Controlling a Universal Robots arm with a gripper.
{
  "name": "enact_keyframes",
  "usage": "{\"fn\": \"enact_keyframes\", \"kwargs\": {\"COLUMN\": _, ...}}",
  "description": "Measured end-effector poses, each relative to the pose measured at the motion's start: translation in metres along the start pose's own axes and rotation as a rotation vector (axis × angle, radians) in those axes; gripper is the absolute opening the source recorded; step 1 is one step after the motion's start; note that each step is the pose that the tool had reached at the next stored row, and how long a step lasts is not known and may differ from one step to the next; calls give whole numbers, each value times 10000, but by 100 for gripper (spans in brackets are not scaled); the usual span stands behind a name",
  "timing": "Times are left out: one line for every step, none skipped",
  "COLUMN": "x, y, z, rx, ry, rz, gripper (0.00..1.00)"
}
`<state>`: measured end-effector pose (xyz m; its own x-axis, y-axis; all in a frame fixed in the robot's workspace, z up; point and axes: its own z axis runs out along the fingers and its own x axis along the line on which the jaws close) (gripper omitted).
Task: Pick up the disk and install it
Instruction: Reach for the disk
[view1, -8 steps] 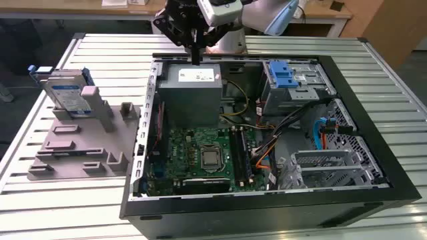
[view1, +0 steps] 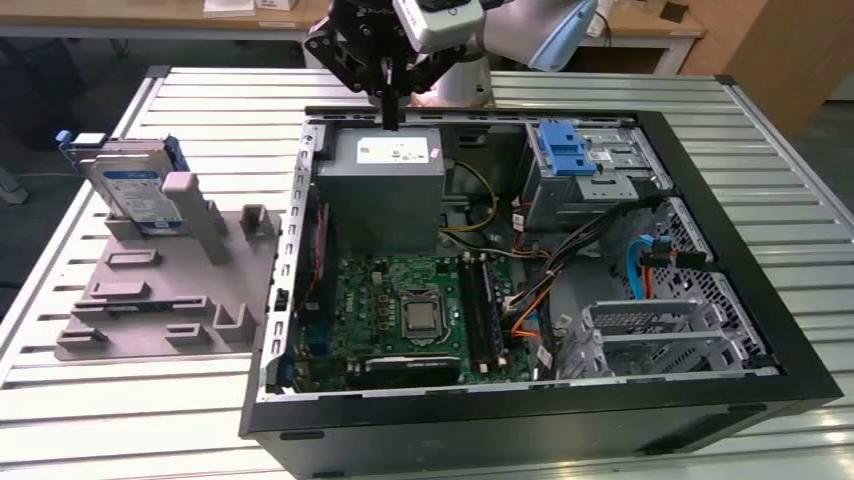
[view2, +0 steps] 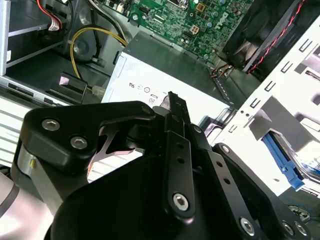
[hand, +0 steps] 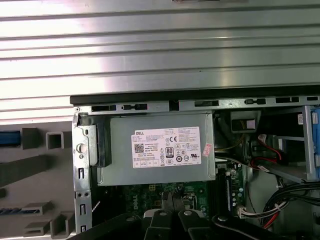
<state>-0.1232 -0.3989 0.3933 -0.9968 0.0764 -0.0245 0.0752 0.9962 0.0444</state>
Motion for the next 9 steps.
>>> {"fn": "enact_keyframes", "kwargs": {"x": 3, "y": 0, "z": 0, "rx": 0, "ry": 0, "rz": -1, "gripper": 11}}
{"fn": "enact_keyframes", "kwargs": {"x": 6, "y": -1, "z": 0, "rx": 0, "ry": 0, "rz": -1, "gripper": 11}}
{"fn": "enact_keyframes", "kwargs": {"x": 10, "y": -1, "z": 0, "rx": 0, "ry": 0, "rz": -1, "gripper": 11}}
{"fn": "enact_keyframes", "kwargs": {"x": 13, "y": -1, "z": 0, "rx": 0, "ry": 0, "rz": -1, "gripper": 11}}
{"fn": "enact_keyframes", "kwargs": {"x": 17, "y": -2, "z": 0, "rx": 0, "ry": 1, "rz": -1, "gripper": 11}}
{"fn": "enact_keyframes", "kwargs": {"x": 22, "y": -2, "z": 0, "rx": -1, "ry": 0, "rz": -1, "gripper": 11}}
{"fn": "enact_keyframes", "kwargs": {"x": 26, "y": -2, "z": 1, "rx": 0, "ry": 0, "rz": -1, "gripper": 11}}
{"fn": "enact_keyframes", "kwargs": {"x": 29, "y": -2, "z": 0, "rx": 0, "ry": 1, "rz": -1, "gripper": 11}}
{"fn": "enact_keyframes", "kwargs": {"x": 31, "y": -3, "z": 1, "rx": 0, "ry": 0, "rz": -2, "gripper": 11}}
